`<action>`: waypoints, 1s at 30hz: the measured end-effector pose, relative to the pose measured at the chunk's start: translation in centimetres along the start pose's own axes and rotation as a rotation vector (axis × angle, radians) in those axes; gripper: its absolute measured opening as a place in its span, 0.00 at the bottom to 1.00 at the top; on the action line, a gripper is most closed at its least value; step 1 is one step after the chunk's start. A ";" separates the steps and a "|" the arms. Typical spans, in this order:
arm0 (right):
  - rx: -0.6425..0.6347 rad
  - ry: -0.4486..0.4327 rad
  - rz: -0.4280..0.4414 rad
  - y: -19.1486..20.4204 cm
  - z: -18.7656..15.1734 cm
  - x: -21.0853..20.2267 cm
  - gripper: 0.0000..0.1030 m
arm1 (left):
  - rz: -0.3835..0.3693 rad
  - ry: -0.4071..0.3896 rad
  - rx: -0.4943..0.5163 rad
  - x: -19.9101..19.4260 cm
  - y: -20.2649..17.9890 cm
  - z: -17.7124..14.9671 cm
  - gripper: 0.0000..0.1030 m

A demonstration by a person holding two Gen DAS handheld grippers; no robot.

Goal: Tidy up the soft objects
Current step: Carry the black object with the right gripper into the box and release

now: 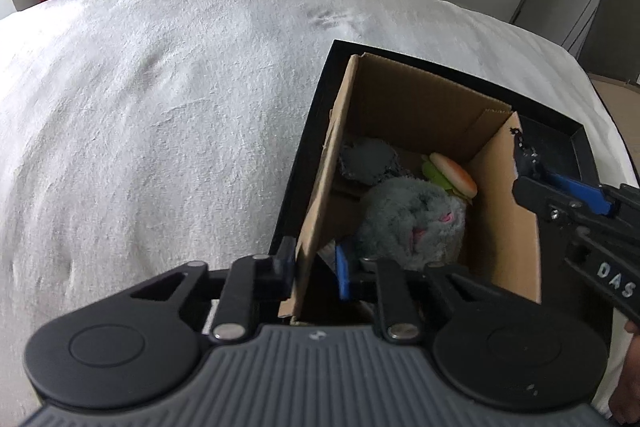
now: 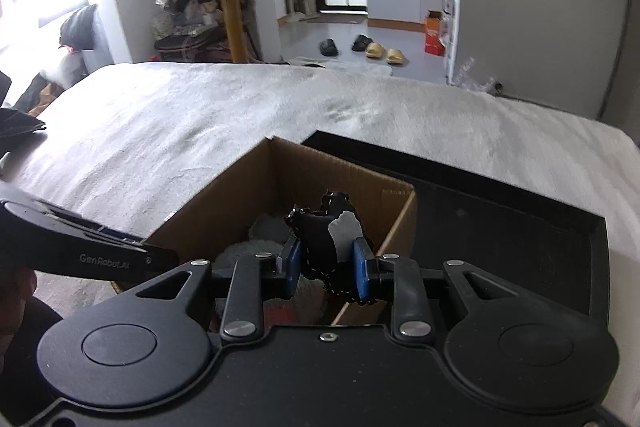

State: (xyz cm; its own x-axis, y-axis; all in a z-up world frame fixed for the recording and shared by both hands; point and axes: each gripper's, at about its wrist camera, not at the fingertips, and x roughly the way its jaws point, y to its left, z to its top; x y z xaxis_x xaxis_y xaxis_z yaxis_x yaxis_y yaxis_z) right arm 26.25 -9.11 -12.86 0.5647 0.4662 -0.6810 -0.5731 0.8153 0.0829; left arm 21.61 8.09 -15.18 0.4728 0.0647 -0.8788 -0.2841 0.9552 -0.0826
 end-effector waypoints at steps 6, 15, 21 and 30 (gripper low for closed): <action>0.063 -0.012 -0.021 1.1 -0.4 -0.4 0.27 | -0.018 -0.001 0.021 0.1 0.4 -0.1 0.09; 0.039 -0.016 -0.088 2.4 -0.6 0.5 0.38 | -0.053 -0.013 0.034 -0.1 1.0 -0.4 0.09; 0.077 -0.020 -0.154 2.2 -1.1 0.3 0.54 | -0.066 -0.005 0.021 -0.4 1.3 -0.2 0.09; 0.215 -0.011 -0.159 2.0 -3.1 -1.1 0.54 | -0.069 -0.017 0.033 -2.3 1.3 -0.1 0.13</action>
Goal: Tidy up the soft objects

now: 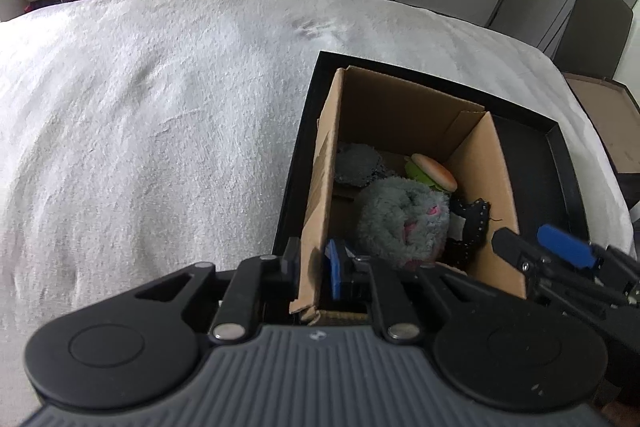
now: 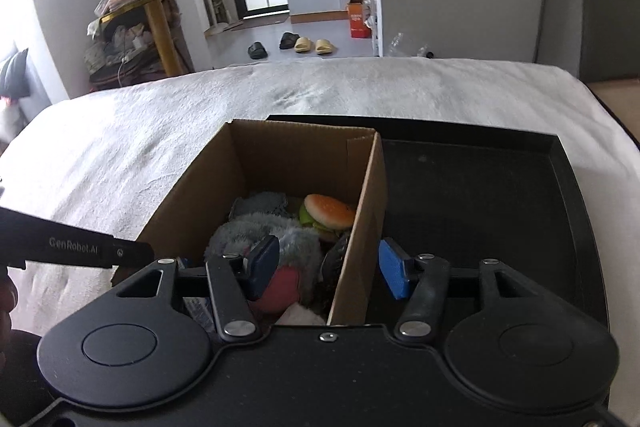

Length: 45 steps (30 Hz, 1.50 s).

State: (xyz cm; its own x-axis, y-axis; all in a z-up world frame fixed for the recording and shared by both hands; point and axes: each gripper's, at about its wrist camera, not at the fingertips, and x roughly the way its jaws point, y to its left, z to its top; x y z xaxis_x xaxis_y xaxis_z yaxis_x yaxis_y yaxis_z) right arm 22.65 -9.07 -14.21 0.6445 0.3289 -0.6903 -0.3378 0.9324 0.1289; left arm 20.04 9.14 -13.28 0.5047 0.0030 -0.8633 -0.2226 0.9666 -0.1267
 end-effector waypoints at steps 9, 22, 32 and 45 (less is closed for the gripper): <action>0.082 0.022 0.009 -1.0 -0.9 -2.3 0.54 | -0.004 -0.015 0.033 -3.2 -1.1 -0.3 0.25; 0.129 -0.003 -0.014 -2.2 -1.1 -7.4 0.74 | 0.015 -0.113 0.108 -9.7 -3.9 -0.4 0.56; 0.156 -0.069 -0.013 -3.1 -0.4 -12.0 0.93 | 0.011 -0.164 0.137 -13.9 -5.0 -0.9 0.68; 0.172 -0.137 -0.027 -3.8 1.0 -17.8 1.00 | 0.010 -0.265 0.170 -19.2 -5.4 -2.3 0.82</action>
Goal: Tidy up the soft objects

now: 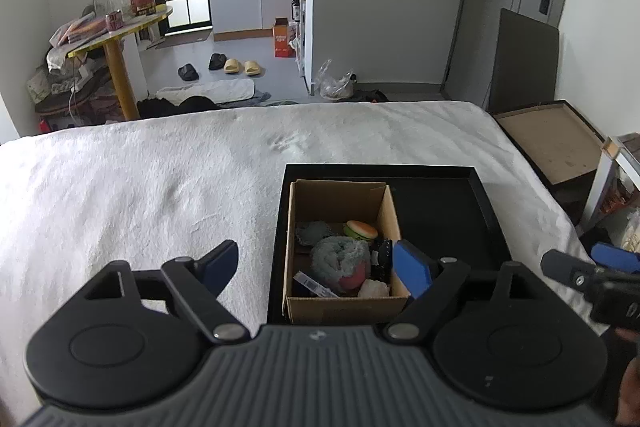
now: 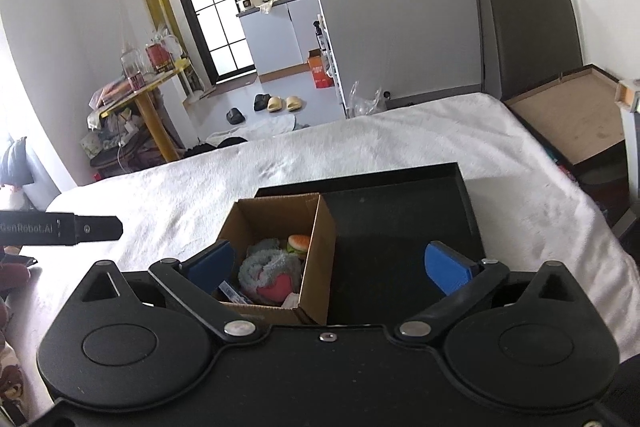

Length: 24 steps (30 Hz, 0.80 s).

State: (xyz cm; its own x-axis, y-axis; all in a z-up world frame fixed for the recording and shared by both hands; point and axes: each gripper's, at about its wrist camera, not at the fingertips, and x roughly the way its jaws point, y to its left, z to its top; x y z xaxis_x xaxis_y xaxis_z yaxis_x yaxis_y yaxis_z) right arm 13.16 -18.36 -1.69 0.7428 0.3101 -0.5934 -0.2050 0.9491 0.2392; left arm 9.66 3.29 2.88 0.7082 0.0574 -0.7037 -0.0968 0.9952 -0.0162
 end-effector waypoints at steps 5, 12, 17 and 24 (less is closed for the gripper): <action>0.018 0.007 0.032 -0.1 0.7 -2.1 1.00 | -0.010 -0.016 0.011 -1.5 -0.1 -0.8 0.86; -0.011 -0.004 -0.005 0.7 1.1 -4.5 1.00 | -0.020 -0.012 0.021 -3.2 -0.3 -2.2 0.87; -0.044 -0.007 -0.033 1.8 0.9 -5.7 1.00 | -0.024 -0.021 0.026 -4.6 -0.4 -3.1 0.88; -0.086 -0.019 -0.079 2.7 0.3 -7.4 1.00 | -0.026 -0.028 0.063 -6.0 -0.7 -4.0 0.88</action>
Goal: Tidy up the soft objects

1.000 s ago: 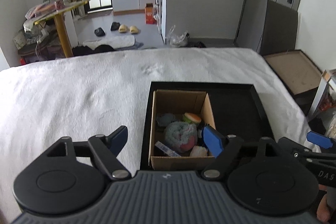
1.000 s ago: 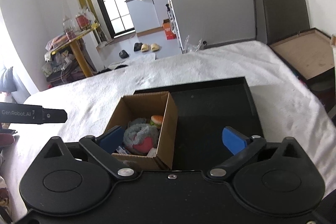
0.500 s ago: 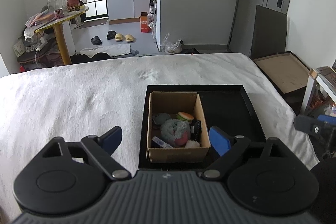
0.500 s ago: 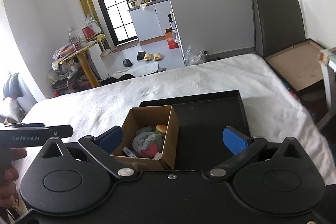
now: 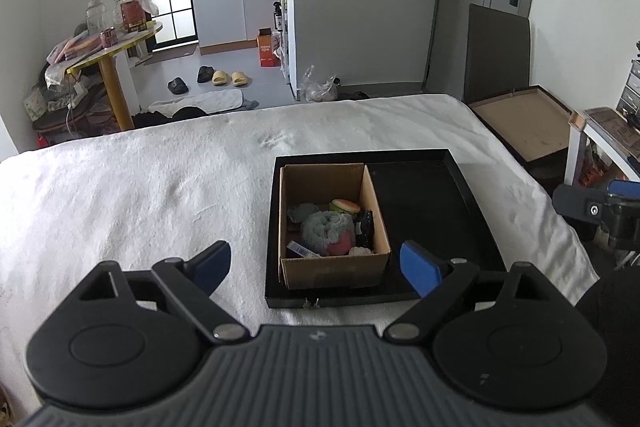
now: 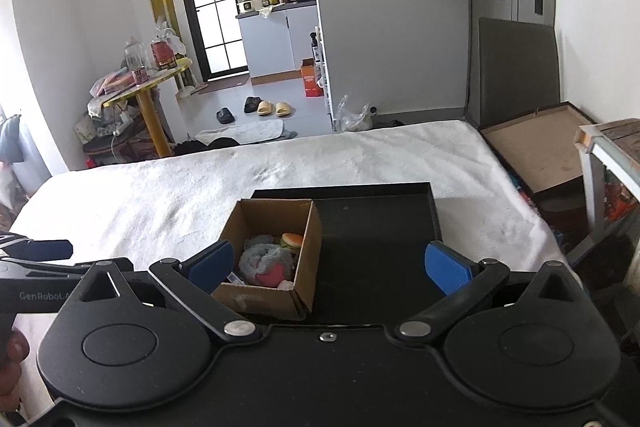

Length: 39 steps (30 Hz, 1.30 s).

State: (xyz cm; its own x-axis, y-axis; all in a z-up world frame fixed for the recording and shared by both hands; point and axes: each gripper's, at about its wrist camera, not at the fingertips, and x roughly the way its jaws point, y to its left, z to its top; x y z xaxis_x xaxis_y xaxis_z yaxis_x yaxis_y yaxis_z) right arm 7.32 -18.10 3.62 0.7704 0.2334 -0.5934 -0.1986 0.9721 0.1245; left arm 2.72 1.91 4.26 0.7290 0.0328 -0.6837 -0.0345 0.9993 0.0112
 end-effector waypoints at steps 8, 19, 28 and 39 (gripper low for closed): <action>0.037 0.002 -0.033 -1.1 0.1 -0.8 1.00 | -0.012 -0.027 0.008 -1.3 -0.3 -0.1 0.89; 0.027 0.010 -0.020 -2.0 -0.8 -2.2 1.00 | -0.003 -0.048 0.005 -2.5 -0.3 -1.2 0.89; 0.019 0.024 0.000 -2.2 -1.7 -2.9 1.00 | -0.006 -0.036 0.015 -3.3 0.0 -2.2 0.90; -0.006 0.046 0.021 -1.8 -2.6 -3.2 1.00 | -0.021 -0.026 0.029 -3.4 -0.3 -2.9 0.90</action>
State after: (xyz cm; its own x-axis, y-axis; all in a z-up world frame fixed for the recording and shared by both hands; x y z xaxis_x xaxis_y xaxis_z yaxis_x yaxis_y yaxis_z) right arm 3.63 -20.64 3.23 0.7371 0.2526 -0.6268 -0.2186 0.9668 0.1326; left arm -1.71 1.49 4.46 0.7466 0.0116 -0.6652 0.0008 0.9998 0.0183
